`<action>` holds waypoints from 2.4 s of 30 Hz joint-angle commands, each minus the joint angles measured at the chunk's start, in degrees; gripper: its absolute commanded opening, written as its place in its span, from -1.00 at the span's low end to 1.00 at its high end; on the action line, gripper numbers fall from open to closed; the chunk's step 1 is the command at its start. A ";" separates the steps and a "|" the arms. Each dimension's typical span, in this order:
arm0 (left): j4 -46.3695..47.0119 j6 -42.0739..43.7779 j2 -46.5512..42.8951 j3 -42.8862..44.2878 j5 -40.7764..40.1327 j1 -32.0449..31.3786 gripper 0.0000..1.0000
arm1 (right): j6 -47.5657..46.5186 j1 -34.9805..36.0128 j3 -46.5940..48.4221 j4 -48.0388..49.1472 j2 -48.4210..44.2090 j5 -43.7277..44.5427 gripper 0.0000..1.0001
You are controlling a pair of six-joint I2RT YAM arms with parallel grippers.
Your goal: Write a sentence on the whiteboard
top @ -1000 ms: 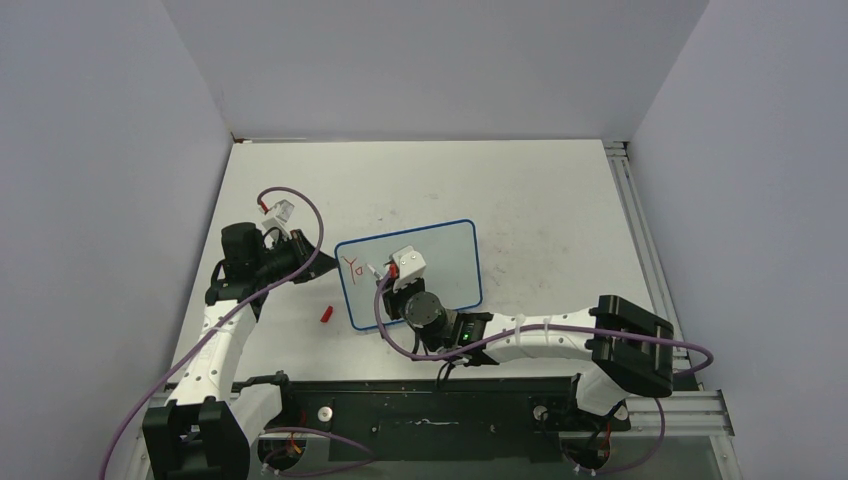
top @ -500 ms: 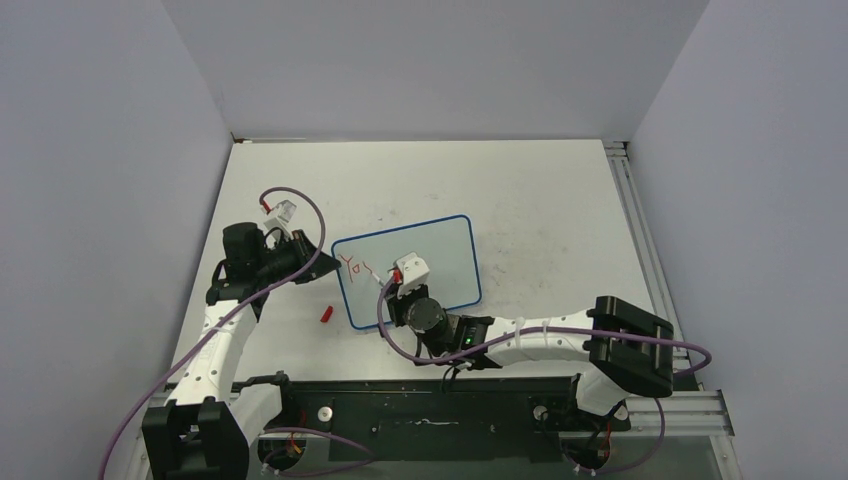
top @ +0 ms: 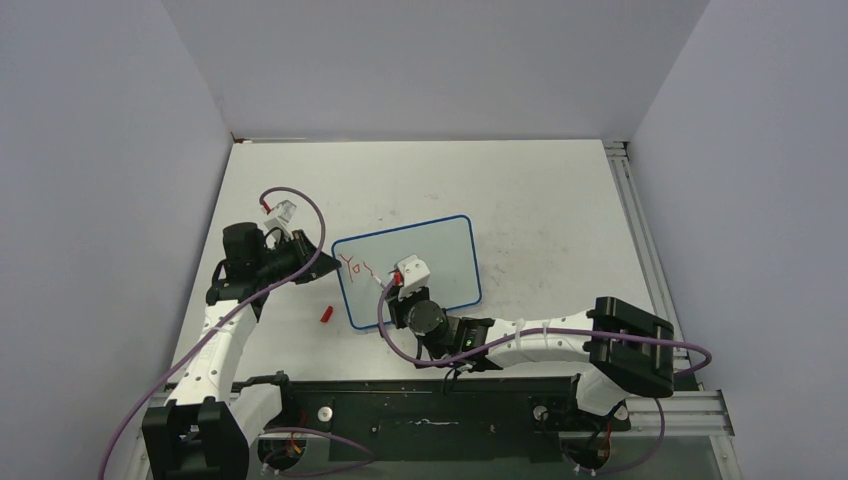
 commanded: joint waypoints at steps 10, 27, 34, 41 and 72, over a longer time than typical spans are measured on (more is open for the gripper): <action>1.93 0.35 -0.14 1.39 1.56 -0.34 -0.85 | -1.85 -1.12 2.52 0.50 -1.58 3.90 -0.89; 2.02 0.26 0.27 1.42 1.81 -0.43 -0.85 | -3.10 -2.19 4.22 1.74 -0.73 3.04 -0.89; 2.03 0.26 0.34 1.46 1.82 -0.43 -0.85 | -3.23 -2.37 4.25 1.92 -0.68 2.78 -0.89; 2.02 0.27 0.34 1.42 1.74 -0.43 -0.85 | -2.52 -2.21 2.88 1.49 -1.00 2.66 -0.89; 1.71 0.35 0.16 1.55 0.96 -0.42 -0.85 | -1.35 -0.05 -0.38 -0.47 -6.05 4.71 -0.89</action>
